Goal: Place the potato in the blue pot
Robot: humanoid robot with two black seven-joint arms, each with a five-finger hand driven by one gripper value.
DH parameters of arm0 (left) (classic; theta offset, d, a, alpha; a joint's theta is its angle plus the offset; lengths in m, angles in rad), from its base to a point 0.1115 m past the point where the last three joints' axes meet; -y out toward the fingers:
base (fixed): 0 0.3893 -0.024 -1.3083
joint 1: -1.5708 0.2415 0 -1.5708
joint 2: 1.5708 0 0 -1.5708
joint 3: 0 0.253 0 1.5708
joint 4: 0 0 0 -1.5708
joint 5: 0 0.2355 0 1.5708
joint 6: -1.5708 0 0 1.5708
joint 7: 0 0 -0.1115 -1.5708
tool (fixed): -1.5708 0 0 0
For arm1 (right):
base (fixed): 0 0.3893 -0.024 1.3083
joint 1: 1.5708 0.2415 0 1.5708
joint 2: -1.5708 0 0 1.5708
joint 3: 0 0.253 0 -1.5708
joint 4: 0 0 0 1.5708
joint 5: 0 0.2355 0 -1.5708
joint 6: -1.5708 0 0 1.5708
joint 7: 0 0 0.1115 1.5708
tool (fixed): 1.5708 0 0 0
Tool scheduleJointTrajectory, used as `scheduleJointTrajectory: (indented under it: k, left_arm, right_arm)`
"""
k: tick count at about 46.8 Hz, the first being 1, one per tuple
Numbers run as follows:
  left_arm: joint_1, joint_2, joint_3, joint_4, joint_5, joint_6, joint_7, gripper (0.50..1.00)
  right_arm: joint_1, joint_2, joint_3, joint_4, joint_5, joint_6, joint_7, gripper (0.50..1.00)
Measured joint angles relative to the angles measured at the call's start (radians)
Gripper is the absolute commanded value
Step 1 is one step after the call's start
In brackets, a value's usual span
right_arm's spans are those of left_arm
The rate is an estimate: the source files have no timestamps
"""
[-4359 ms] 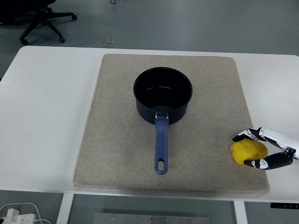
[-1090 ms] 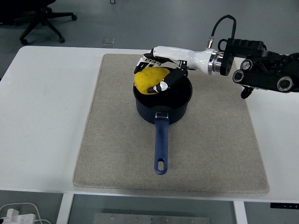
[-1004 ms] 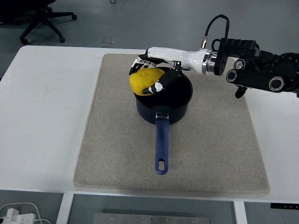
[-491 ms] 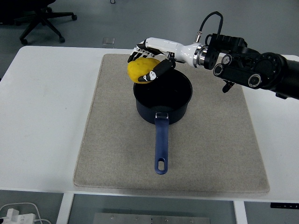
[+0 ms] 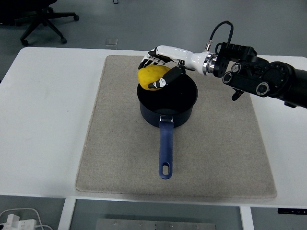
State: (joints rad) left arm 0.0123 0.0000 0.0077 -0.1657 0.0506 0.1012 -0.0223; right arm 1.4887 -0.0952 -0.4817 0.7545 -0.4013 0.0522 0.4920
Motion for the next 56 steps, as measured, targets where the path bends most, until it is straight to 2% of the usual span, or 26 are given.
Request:
scheduleJointTrajectory:
  k: [27,32,43,45,50,53,56]
  left_arm:
    - [0.000,0.000,0.000,0.000,0.000,0.000,0.000,0.996]
    - [0.000,0.000,0.000,0.000,0.000,0.000,0.000,0.996]
    - [0.000,0.000,0.000,0.000,0.000,0.000,0.000,0.996]
    - [0.000,0.000,0.000,0.000,0.000,0.000,0.000,0.996]
    - [0.000,0.000,0.000,0.000,0.000,0.000,0.000,0.996]
    - [0.000,0.000,0.000,0.000,0.000,0.000,-0.001,0.996]
    - [0.000,0.000,0.000,0.000,0.000,0.000,-0.001,0.996]
  right_arm:
    - [-0.019,-0.030,-0.002,0.003,0.001,-0.006,0.000,0.500]
    - [-0.019,-0.038,-0.001,0.005,0.007,-0.007,0.000,0.580]
    - [-0.019,-0.059,0.000,0.013,0.010,0.003,0.000,0.652]
    - [-0.019,-0.059,0.000,0.014,0.010,0.006,0.000,0.684]
    - [-0.018,-0.063,0.000,0.014,0.010,0.012,0.000,0.729]
    - [-0.018,-0.071,0.000,0.023,0.010,0.016,0.001,0.768]
    - [-0.018,-0.080,0.000,0.044,0.010,0.019,0.001,0.827]
